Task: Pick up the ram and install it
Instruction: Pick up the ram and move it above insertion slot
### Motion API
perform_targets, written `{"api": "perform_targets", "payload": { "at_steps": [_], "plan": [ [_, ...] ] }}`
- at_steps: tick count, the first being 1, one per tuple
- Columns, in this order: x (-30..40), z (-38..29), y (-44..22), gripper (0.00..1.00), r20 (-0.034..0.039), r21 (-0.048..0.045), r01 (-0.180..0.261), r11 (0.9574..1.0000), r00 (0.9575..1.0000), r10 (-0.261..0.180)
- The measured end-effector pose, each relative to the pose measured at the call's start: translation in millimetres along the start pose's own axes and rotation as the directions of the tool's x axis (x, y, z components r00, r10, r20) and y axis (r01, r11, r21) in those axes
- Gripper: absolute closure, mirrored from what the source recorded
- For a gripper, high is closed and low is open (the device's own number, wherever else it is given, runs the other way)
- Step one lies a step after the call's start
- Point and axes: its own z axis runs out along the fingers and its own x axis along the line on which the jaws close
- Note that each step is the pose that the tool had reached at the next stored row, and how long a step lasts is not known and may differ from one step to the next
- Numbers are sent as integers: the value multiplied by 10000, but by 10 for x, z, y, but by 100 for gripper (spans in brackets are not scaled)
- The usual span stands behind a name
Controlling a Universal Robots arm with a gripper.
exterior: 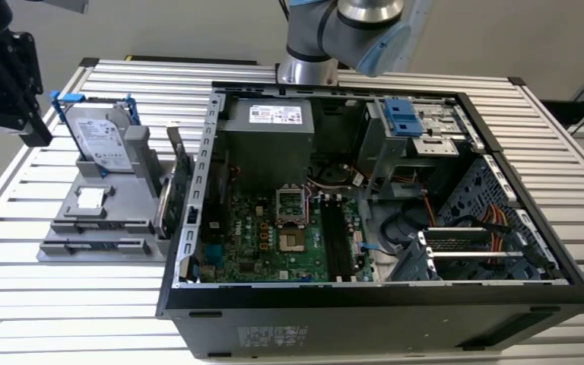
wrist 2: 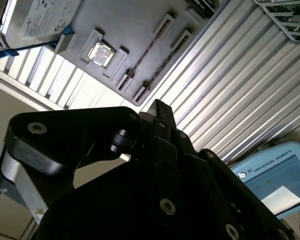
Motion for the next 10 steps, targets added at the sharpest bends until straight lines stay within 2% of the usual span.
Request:
{"api": "perform_targets", "payload": {
  "at_steps": [10],
  "plan": [
    [0,0,0,100,0,-1,35,10000,10000,-35]
  ]
}}
